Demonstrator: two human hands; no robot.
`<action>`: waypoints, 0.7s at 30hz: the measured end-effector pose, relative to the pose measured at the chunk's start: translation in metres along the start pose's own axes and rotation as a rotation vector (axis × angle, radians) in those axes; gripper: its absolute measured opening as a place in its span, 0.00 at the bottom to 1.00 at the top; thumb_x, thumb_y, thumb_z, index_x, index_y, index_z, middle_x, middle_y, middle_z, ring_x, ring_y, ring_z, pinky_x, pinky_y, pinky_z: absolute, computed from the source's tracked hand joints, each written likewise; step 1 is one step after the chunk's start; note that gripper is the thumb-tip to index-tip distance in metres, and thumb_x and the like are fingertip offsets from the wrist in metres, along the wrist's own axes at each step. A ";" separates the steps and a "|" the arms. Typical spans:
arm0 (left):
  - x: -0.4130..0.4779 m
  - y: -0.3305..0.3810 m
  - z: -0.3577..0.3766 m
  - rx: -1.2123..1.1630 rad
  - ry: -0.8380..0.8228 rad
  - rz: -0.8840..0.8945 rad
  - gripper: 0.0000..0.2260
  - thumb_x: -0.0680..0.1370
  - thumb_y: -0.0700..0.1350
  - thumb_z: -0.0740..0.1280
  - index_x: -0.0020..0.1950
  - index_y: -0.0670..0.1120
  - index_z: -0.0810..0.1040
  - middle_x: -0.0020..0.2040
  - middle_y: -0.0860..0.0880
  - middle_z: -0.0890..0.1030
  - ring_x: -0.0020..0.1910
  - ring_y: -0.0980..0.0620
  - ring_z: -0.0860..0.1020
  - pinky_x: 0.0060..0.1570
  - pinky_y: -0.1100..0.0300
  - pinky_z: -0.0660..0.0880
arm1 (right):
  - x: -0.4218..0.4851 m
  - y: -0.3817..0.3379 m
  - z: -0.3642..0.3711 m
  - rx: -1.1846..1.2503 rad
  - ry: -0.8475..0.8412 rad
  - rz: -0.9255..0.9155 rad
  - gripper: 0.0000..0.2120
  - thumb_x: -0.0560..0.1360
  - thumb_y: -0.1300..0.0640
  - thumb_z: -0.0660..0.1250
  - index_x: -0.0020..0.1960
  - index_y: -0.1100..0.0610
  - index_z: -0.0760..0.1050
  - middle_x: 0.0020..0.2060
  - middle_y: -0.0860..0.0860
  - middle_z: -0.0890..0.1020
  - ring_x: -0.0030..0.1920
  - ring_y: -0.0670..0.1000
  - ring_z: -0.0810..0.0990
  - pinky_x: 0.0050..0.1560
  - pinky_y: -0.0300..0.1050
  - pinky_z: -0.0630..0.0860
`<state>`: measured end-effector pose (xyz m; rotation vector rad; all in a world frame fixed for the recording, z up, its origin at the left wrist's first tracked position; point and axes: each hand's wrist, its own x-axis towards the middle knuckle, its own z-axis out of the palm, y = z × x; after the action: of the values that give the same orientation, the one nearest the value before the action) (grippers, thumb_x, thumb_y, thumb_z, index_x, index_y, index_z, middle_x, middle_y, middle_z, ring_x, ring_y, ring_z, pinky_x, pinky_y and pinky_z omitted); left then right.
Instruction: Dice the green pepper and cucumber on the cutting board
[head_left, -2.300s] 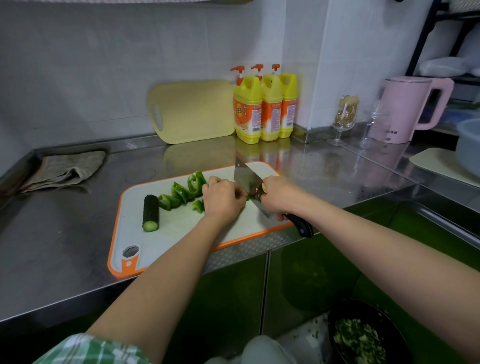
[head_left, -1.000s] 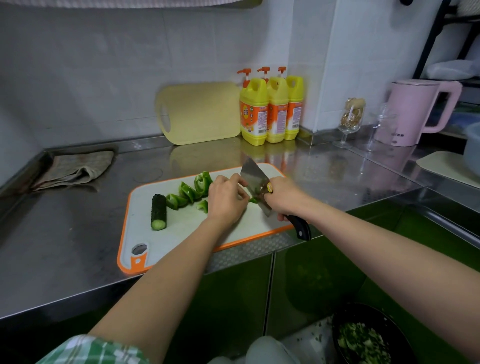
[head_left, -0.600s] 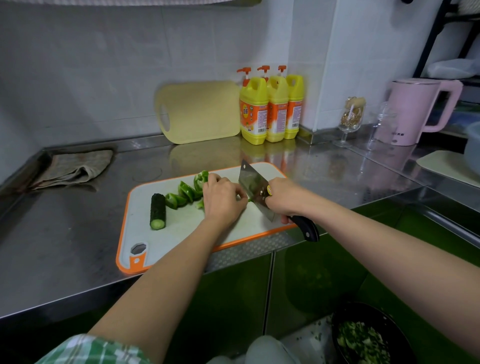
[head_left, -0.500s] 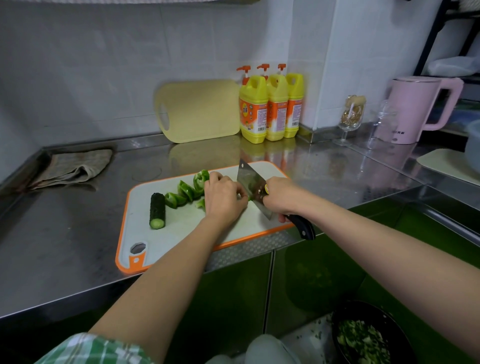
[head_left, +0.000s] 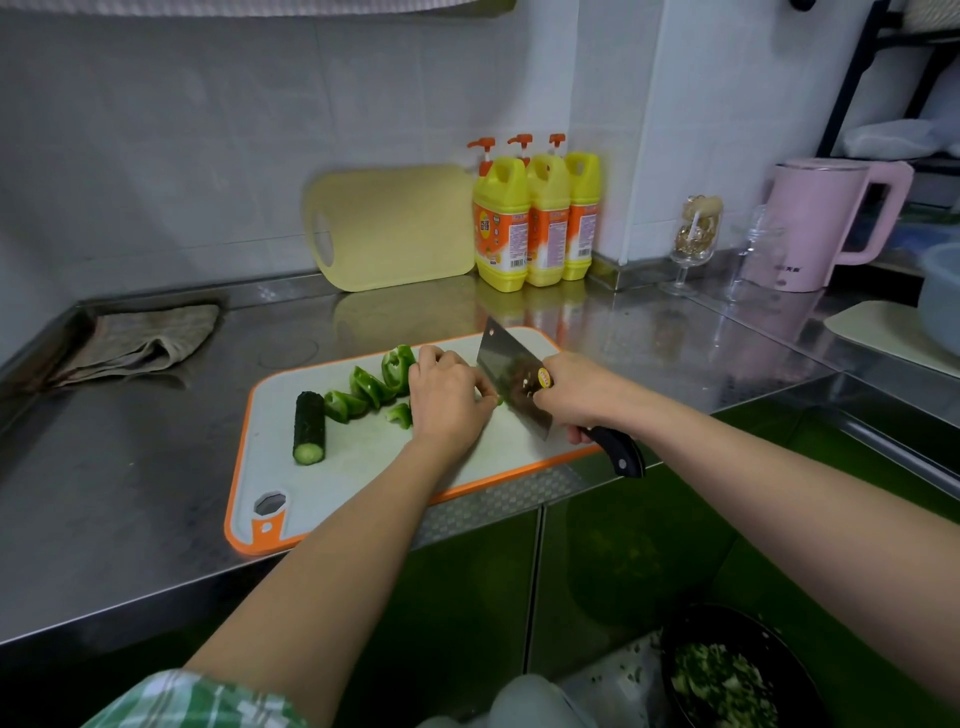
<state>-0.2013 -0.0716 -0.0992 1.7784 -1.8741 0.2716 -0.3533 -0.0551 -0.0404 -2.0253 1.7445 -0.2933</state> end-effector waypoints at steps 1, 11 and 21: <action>0.000 0.000 0.000 0.002 0.003 -0.007 0.08 0.74 0.51 0.68 0.44 0.50 0.85 0.50 0.49 0.80 0.58 0.45 0.67 0.46 0.57 0.58 | 0.000 0.000 0.003 -0.010 0.000 -0.007 0.04 0.75 0.66 0.56 0.43 0.62 0.68 0.19 0.56 0.75 0.21 0.54 0.76 0.23 0.40 0.72; -0.001 -0.001 0.000 -0.050 -0.054 0.030 0.07 0.75 0.52 0.69 0.48 0.54 0.86 0.50 0.50 0.80 0.58 0.46 0.66 0.45 0.57 0.56 | 0.011 -0.001 0.009 0.009 0.066 0.009 0.06 0.75 0.67 0.56 0.47 0.65 0.72 0.27 0.60 0.78 0.26 0.58 0.81 0.25 0.45 0.76; -0.006 -0.010 -0.011 0.007 0.011 -0.044 0.12 0.76 0.51 0.65 0.57 0.52 0.81 0.57 0.47 0.78 0.61 0.44 0.66 0.57 0.52 0.61 | -0.007 -0.004 0.002 0.029 -0.034 0.010 0.08 0.74 0.66 0.58 0.47 0.67 0.75 0.23 0.57 0.78 0.23 0.54 0.75 0.26 0.40 0.73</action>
<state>-0.1893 -0.0622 -0.0953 1.8161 -1.8265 0.2712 -0.3507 -0.0471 -0.0394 -1.9895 1.7191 -0.2773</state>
